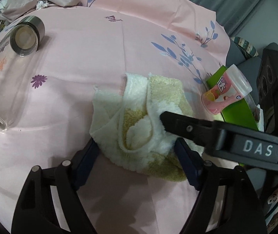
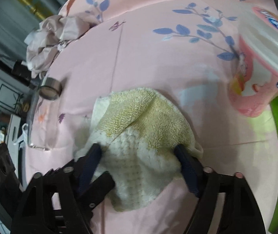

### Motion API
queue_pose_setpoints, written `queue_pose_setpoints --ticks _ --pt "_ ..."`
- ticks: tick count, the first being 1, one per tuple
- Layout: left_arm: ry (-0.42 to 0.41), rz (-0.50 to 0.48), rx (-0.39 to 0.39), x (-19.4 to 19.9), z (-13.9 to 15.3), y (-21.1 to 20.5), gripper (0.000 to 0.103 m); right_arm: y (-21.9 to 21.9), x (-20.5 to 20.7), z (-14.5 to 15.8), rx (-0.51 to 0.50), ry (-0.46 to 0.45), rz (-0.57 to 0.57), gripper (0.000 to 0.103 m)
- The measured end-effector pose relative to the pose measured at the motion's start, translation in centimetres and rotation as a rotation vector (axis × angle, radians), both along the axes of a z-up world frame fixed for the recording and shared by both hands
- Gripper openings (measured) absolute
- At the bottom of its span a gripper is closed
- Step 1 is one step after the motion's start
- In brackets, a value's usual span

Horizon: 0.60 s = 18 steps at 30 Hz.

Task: Organize soft objects
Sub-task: 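Grasp the cream-yellow knit towel with the right gripper and lift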

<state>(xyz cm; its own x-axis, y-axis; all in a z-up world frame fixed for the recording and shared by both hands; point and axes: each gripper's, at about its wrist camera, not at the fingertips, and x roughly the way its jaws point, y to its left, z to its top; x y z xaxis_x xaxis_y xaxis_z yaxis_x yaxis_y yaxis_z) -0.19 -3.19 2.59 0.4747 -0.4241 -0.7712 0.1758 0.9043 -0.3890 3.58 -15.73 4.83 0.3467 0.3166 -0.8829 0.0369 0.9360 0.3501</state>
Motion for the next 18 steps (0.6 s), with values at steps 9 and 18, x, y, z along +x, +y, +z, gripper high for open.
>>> queue_pose_setpoints --ticks 9,18 --pt "-0.004 -0.026 -0.061 -0.3 0.3 -0.1 0.046 1.1 -0.7 0.1 0.018 -0.032 0.063 0.046" --pt "-0.154 -0.006 -0.054 -2.1 3.3 0.1 0.044 2.7 -2.6 3.6 -0.047 -0.176 0.102 0.045"
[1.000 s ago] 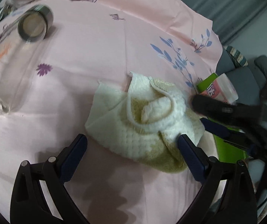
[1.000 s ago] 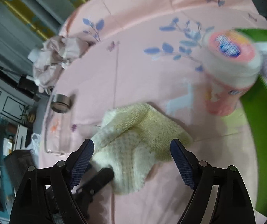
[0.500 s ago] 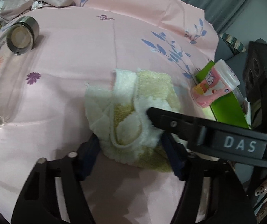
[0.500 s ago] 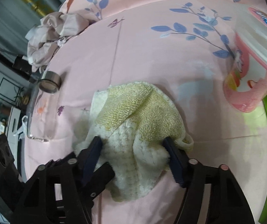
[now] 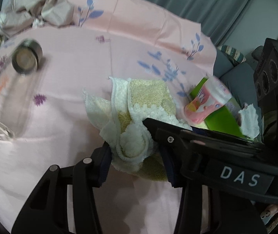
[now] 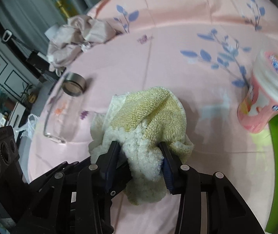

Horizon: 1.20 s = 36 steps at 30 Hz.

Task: Organize soft objects
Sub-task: 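Grasp the cream-yellow knit towel with the right gripper and lift, then carry the cream-yellow towel into the green box and open the right gripper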

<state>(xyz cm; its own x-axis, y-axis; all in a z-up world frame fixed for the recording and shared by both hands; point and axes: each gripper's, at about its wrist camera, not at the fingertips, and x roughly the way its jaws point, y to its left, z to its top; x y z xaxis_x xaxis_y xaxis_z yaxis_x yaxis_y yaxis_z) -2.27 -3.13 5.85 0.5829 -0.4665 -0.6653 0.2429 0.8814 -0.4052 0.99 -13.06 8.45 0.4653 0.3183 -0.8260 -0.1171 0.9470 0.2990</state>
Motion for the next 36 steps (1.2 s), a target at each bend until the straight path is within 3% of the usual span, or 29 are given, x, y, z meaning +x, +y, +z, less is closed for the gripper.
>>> queue_pose_setpoints --ticks 7,14,22,29,36 --pt "-0.171 -0.005 -0.042 -2.1 4.0 -0.1 0.044 0.4 -2.2 4.8 -0.03 -0.162 -0.012 0.045" --pt "-0.259 -0.038 -0.043 -2.9 7.1 -1.8 0.044 -1.1 -3.7 8.3 -0.025 -0.262 -0.06 0.045" --pt "-0.339 -0.172 -0.031 -3.1 10.1 -7.4 0.044 -6.3 -6.2 11.5 0.003 -0.338 -0.196 0.045" --pt "-0.343 -0.333 -0.037 -2.8 11.2 -13.9 0.045 -12.9 -8.8 12.9 0.025 -0.366 -0.384 0.045" --pt "-0.239 -0.467 -0.042 -2.2 9.7 -19.9 0.045 -18.8 -10.3 11.6 0.018 -0.288 -0.564 0.045"
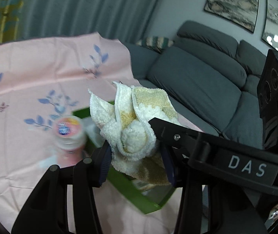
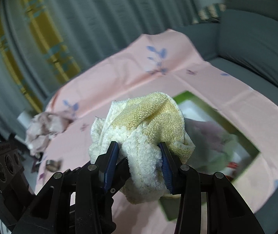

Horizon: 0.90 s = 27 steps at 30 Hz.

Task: Organize soft objects
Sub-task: 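Carry the cream-yellow towel into the green box and open the right gripper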

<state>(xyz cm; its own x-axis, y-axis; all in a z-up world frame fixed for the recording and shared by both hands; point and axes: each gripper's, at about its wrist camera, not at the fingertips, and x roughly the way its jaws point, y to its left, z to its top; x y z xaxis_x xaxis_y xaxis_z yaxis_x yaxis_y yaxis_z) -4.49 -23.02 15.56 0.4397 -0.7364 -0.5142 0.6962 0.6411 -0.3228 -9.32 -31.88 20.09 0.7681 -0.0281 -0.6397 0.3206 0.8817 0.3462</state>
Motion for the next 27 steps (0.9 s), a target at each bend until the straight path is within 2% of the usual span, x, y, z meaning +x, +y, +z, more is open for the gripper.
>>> queue_pose_setpoints --ticks 8,14,21,27 --pt "0.146 -0.083 0.092 1.0 -2.7 -4.7 0.045 -4.8 0.0 -3.2 0.069 0.139 -0.142 0.045" --pt "0.229 -0.09 0.141 1.3 -4.3 -6.1 0.045 -6.5 0.0 -5.1 0.111 0.205 -0.176 0.045" --pt "0.273 -0.078 0.185 1.7 -5.3 -7.0 0.045 -7.4 0.5 -6.4 0.134 0.25 -0.184 0.045" --pt "0.269 -0.055 0.215 1.8 -5.5 -7.5 0.046 -8.2 0.8 -7.0 0.164 0.255 -0.191 0.045"
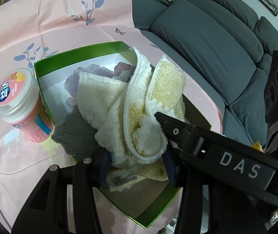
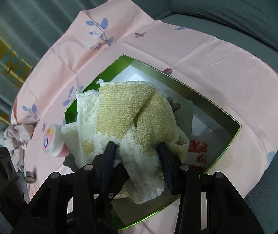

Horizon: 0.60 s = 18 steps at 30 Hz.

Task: Organize soft objects
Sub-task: 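Carry the cream-yellow towel into the green box and open the right gripper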

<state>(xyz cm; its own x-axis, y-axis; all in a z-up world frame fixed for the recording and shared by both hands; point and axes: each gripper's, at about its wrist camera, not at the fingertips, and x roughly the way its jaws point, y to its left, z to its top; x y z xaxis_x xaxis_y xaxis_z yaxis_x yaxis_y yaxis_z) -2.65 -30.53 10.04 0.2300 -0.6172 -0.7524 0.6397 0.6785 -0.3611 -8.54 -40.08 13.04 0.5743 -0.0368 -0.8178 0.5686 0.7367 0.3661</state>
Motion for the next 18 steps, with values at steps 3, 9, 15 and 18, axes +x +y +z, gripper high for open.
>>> queue_pose_setpoints --ticks 3,9,15,18 --pt "-0.014 0.009 0.022 0.1 -0.1 -0.3 0.048 -0.2 0.1 -0.1 0.012 -0.008 -0.004 0.045" --pt "0.001 0.033 0.053 0.6 -1.2 -0.6 0.051 -0.6 0.5 -0.9 0.029 0.029 -0.012 0.046" --pt "-0.01 0.039 0.069 0.7 -1.3 -0.9 0.052 -0.8 0.6 -1.2 0.042 0.031 -0.015 0.047" --pt "-0.008 0.043 0.066 0.7 -1.3 -0.8 0.052 -0.9 0.6 -1.3 0.045 0.034 -0.024 0.054"
